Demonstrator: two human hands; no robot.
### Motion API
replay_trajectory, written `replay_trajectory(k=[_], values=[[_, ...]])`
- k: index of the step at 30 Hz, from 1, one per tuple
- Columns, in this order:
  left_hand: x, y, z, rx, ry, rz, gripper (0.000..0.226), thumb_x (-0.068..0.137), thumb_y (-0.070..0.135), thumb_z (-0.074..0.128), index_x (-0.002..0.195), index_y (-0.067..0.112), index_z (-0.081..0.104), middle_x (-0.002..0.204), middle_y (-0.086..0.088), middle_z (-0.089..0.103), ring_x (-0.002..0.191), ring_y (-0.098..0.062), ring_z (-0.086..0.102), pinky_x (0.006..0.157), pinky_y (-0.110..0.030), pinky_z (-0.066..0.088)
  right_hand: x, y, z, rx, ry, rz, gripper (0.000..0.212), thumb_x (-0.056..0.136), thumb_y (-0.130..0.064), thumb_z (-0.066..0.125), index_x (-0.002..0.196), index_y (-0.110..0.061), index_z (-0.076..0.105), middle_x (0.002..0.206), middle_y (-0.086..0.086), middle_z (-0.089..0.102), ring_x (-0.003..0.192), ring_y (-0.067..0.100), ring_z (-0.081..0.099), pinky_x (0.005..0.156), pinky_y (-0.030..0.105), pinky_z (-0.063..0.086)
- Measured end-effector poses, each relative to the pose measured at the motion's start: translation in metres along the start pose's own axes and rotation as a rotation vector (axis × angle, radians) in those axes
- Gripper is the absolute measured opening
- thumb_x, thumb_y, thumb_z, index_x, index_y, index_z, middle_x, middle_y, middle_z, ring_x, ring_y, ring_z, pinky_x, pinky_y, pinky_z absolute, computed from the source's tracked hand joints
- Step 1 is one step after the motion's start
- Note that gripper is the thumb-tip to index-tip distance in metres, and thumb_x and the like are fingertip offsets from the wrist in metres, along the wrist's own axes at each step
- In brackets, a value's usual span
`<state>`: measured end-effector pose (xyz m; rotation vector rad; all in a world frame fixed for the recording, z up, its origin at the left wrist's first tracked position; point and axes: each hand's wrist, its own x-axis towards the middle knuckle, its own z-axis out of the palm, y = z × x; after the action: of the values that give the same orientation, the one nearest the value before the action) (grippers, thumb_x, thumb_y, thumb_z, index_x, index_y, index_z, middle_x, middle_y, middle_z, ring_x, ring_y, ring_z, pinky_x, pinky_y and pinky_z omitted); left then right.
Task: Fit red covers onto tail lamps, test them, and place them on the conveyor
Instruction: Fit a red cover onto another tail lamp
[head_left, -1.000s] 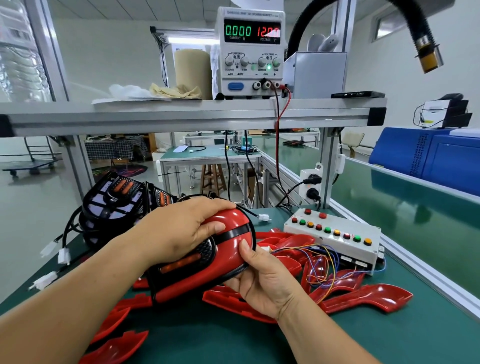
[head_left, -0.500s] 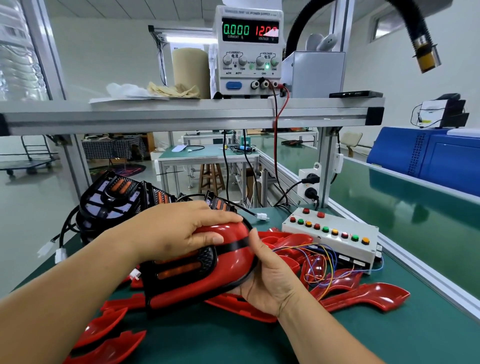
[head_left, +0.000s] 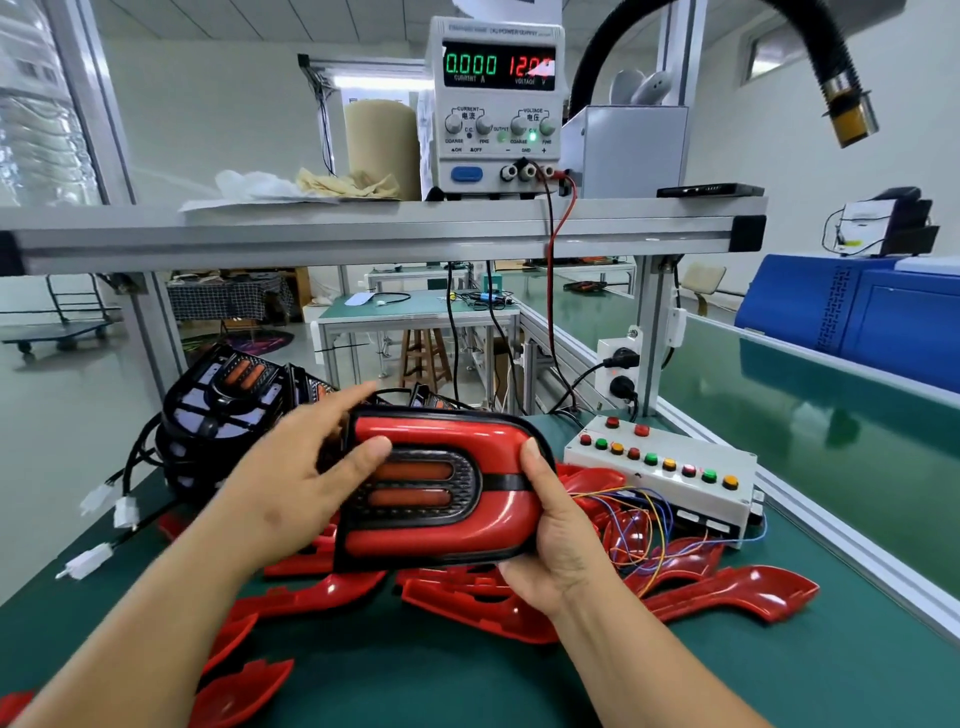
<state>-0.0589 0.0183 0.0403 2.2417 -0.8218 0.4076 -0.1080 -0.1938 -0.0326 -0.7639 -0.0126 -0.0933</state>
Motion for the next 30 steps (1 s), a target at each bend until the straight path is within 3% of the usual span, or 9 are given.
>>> replay_trajectory(k=[1,3,6,9,13,17,22,27,30], values=[[-0.010,-0.003,0.008,-0.250,0.030,-0.081,0.047,0.077,0.081,0.041,0.123,0.072,0.038,0.111,0.030,0.059,0.105,0.007,0.058,0.092,-0.024,0.044,0.000,0.000,0.000,-0.002,-0.005,0.001,0.065,0.078,-0.046,0.073,0.128,-0.007,0.061,0.123,0.026,0.063,0.114,0.043,0.061,0.094,0.057,0.050],[-0.022,-0.003,0.025,-0.688,0.079,-0.187,0.035,0.079,0.059,0.053,0.114,0.061,0.054,0.097,0.014,0.070,0.095,-0.006,0.070,0.075,-0.024,0.057,0.000,0.004,0.000,-0.037,-0.018,0.002,0.064,0.078,-0.045,0.072,0.128,-0.007,0.061,0.121,0.026,0.064,0.113,0.043,0.061,0.094,0.059,0.050],[-0.026,0.002,0.037,-1.022,0.153,-0.280,0.031,0.080,0.042,0.056,0.111,0.039,0.058,0.093,0.000,0.075,0.084,-0.029,0.075,0.059,-0.038,0.060,-0.002,0.009,0.004,-0.096,-0.042,0.026,0.063,0.077,-0.044,0.075,0.126,-0.006,0.062,0.119,0.025,0.066,0.109,0.041,0.064,0.087,0.055,0.054],[-0.029,0.004,0.042,-1.082,0.206,-0.309,0.021,0.083,0.040,0.053,0.104,0.038,0.055,0.094,-0.014,0.075,0.080,-0.039,0.074,0.057,-0.042,0.060,-0.003,0.009,0.007,-0.145,-0.057,0.026,0.080,0.060,-0.049,0.086,0.124,-0.006,0.064,0.118,0.025,0.066,0.105,0.040,0.066,0.083,0.053,0.056],[-0.034,-0.005,0.048,-1.124,0.210,-0.335,0.032,0.085,0.041,0.052,0.115,0.031,0.053,0.099,-0.020,0.074,0.083,-0.041,0.073,0.059,-0.042,0.060,-0.001,0.010,0.006,-0.150,-0.067,0.037,0.086,0.050,-0.047,0.093,0.120,-0.005,0.066,0.116,0.025,0.067,0.099,0.039,0.068,0.079,0.052,0.057],[-0.037,-0.008,0.053,-1.145,0.165,-0.321,0.024,0.088,0.042,0.051,0.105,0.031,0.063,0.102,-0.021,0.073,0.089,-0.040,0.073,0.064,-0.043,0.061,-0.002,0.009,0.004,-0.121,-0.023,0.068,0.066,0.062,-0.038,0.088,0.115,-0.004,0.068,0.111,0.025,0.069,0.092,0.038,0.070,0.074,0.051,0.058],[-0.040,-0.011,0.054,-1.151,0.147,-0.337,0.019,0.088,0.042,0.052,0.098,0.029,0.062,0.102,-0.022,0.073,0.089,-0.042,0.072,0.065,-0.045,0.060,-0.003,0.001,0.002,-0.180,0.014,0.104,0.046,0.067,-0.031,0.076,0.103,-0.004,0.074,0.107,0.024,0.070,0.087,0.036,0.071,0.083,0.055,0.055],[-0.044,-0.011,0.052,-1.203,0.097,-0.350,0.022,0.088,0.039,0.053,0.105,0.026,0.060,0.104,-0.023,0.072,0.092,-0.044,0.071,0.067,-0.049,0.060,-0.007,-0.004,0.005,-0.187,0.061,0.152,0.067,0.065,-0.027,0.074,0.124,0.002,0.061,0.114,0.025,0.067,0.090,0.037,0.068,0.082,0.053,0.057],[-0.045,-0.010,0.053,-1.200,0.103,-0.341,0.026,0.088,0.039,0.051,0.108,0.023,0.058,0.102,-0.021,0.073,0.090,-0.042,0.072,0.066,-0.047,0.060,-0.006,-0.003,0.007,-0.181,0.072,0.132,0.066,0.062,-0.027,0.075,0.120,0.002,0.064,0.107,0.024,0.070,0.085,0.036,0.070,0.078,0.052,0.058]])
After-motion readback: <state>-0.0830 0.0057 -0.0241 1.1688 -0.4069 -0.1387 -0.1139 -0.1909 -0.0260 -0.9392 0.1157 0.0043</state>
